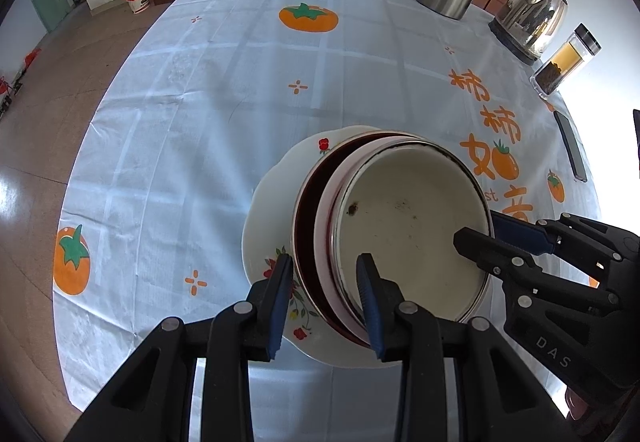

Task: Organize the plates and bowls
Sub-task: 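Lower the bowl stack onto the red-flower plate stack with both grippers, then open both grippers and pull back from the stacked dishes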

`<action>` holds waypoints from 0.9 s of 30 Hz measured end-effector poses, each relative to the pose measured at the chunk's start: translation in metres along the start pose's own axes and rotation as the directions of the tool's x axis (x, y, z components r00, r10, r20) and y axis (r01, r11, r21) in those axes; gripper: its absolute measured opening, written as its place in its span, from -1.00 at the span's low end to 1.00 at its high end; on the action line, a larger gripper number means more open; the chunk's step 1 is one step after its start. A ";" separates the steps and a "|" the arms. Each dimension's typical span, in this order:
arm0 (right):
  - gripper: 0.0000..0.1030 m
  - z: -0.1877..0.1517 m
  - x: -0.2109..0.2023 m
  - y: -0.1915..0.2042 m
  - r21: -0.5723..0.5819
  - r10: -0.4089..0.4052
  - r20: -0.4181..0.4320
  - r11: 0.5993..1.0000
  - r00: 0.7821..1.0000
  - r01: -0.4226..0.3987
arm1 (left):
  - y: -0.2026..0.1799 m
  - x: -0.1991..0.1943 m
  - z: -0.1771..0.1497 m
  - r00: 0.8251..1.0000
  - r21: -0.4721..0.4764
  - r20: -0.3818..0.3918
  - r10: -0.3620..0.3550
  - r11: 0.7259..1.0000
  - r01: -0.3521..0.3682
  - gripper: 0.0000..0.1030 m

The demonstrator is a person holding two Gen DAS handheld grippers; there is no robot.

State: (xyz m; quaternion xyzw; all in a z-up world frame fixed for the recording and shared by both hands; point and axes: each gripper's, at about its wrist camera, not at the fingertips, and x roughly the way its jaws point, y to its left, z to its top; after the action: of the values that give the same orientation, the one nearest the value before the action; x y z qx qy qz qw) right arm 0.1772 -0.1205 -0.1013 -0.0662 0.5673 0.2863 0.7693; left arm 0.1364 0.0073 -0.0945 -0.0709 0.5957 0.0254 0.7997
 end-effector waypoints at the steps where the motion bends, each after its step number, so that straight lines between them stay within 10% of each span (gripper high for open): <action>1: -0.50 0.000 0.000 0.001 -0.005 -0.001 0.005 1.000 1.000 0.001 | 0.000 0.000 0.000 1.000 0.000 0.000 -0.001 1.000 0.001 -0.30; 27: 0.17 -0.025 -0.045 0.006 0.000 -0.043 0.152 0.999 0.987 0.043 | -0.008 -0.033 -0.022 0.995 0.030 0.096 0.038 0.999 -0.041 -0.30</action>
State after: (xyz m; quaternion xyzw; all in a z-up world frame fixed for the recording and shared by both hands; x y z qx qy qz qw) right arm 0.1443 -0.1425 -0.0682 -0.0576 0.5051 0.2746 0.8162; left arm 0.1066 -0.0027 -0.0688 -0.0447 0.5585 0.0350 0.8276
